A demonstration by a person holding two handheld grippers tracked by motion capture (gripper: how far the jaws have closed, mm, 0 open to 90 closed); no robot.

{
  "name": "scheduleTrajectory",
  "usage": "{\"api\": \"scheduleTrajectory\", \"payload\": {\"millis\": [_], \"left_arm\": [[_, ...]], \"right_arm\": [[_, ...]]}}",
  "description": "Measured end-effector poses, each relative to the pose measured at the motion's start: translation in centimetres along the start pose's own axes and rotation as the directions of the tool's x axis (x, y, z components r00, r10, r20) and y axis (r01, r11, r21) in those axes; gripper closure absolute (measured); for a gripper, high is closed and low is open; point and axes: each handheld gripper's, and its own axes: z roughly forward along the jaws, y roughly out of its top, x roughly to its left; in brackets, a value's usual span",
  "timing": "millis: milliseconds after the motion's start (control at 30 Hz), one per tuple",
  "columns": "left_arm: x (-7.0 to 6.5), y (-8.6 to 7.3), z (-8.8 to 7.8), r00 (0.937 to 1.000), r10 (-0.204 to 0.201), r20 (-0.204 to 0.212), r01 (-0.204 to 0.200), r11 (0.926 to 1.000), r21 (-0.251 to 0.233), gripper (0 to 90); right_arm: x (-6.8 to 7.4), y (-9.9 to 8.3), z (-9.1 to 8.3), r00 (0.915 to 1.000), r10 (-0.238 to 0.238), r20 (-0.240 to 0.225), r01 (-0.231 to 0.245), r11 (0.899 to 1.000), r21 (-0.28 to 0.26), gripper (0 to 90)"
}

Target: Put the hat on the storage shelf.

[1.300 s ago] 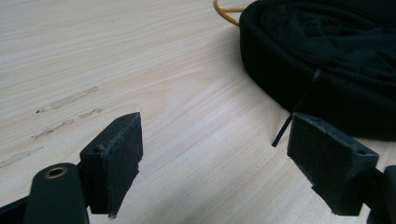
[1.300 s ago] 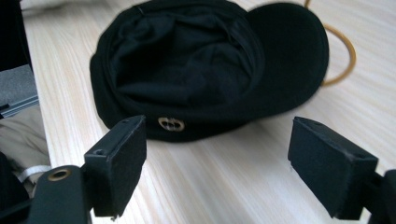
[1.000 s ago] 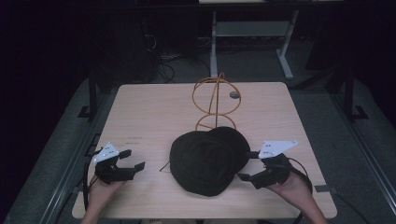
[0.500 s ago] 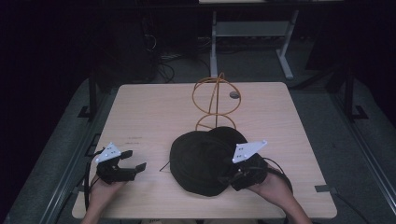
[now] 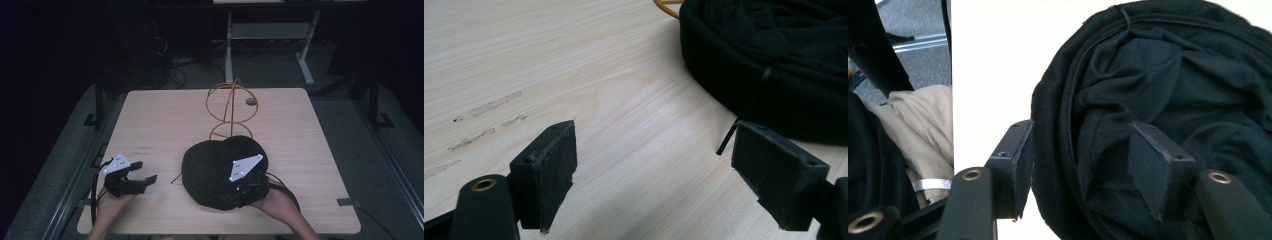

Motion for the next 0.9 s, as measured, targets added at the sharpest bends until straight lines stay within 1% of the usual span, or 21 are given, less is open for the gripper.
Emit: {"api": "scheduleTrajectory", "payload": {"millis": [100, 133, 200, 233, 300, 467, 600, 900], "left_arm": [[0.0, 0.0, 0.0, 1.0000, -0.001, 0.001, 0.001, 1.0000, 0.000, 18.0], [0.0, 0.0, 0.0, 1.0000, -0.002, 0.003, 0.002, 1.0000, -0.001, 18.0], [0.0, 0.0, 0.0, 0.9999, -0.010, 0.007, 0.010, 0.9999, -0.003, 18.0], [0.0, 0.0, 0.0, 0.9999, -0.010, 0.008, 0.010, 0.9999, -0.004, 18.0], [0.0, 0.0, 0.0, 1.0000, -0.003, 0.009, 0.003, 1.0000, -0.004, 18.0], [0.0, 0.0, 0.0, 1.0000, -0.005, 0.008, 0.005, 1.0000, -0.003, 18.0], [0.0, 0.0, -0.1, 0.9999, -0.009, 0.007, 0.009, 0.9999, -0.006, 18.0], [0.0, 0.1, -0.1, 0.9999, -0.006, 0.009, 0.006, 1.0000, -0.004, 18.1]], "right_arm": [[0.2, 0.1, 0.6, 0.9999, 0.003, -0.010, -0.003, 1.000, 0.016, 45.4], [0.1, 0.1, 0.8, 0.9999, -0.007, -0.009, 0.007, 1.000, 0.024, 45.6], [0.2, 0.1, 1.0, 0.9999, -0.007, -0.014, 0.007, 1.000, 0.031, 45.7], [0.2, 0.0, 1.5, 0.9997, -0.019, -0.018, 0.019, 0.999, 0.042, 46.2], [0.2, 0.0, 1.9, 0.9997, -0.016, -0.021, 0.017, 0.998, 0.055, 46.7], [0.4, -0.3, 3.1, 0.9993, -0.014, -0.035, 0.017, 0.996, 0.088, 47.9], [0.7, -0.3, 3.7, 0.9994, -0.015, -0.032, 0.019, 0.993, 0.113, 50.1], [0.9, -0.5, 4.6, 0.9998, -0.008, -0.020, 0.010, 0.991, 0.136, 54.0]]}}
